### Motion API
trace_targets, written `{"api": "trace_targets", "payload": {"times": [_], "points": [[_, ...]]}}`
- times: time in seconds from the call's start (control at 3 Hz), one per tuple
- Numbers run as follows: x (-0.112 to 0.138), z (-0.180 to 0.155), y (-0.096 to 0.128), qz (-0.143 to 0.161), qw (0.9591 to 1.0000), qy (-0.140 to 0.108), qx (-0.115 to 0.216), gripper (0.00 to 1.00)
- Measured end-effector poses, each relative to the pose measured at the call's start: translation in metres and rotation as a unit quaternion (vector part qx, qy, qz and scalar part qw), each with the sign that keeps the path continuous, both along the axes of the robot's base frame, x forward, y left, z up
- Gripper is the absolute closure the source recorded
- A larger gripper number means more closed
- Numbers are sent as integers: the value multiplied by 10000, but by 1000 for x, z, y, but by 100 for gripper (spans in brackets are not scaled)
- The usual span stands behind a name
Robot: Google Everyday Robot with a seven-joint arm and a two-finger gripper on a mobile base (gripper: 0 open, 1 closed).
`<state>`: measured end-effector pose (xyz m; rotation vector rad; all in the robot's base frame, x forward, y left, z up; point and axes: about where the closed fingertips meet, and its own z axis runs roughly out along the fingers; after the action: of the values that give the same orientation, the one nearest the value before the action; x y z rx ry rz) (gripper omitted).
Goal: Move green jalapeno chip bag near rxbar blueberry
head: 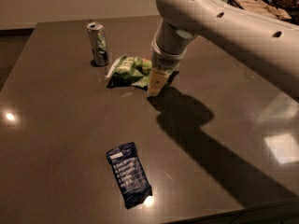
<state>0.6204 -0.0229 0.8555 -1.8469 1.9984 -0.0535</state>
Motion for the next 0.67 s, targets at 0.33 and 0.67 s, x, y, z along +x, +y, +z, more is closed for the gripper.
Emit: {"api": "trace_targets", "payload": {"times": [0.33, 0.67], "points": [[-9, 12, -11, 51, 9999, -95, -79, 58], [-32, 37, -27, 143, 9997, -194, 31, 81]]}}
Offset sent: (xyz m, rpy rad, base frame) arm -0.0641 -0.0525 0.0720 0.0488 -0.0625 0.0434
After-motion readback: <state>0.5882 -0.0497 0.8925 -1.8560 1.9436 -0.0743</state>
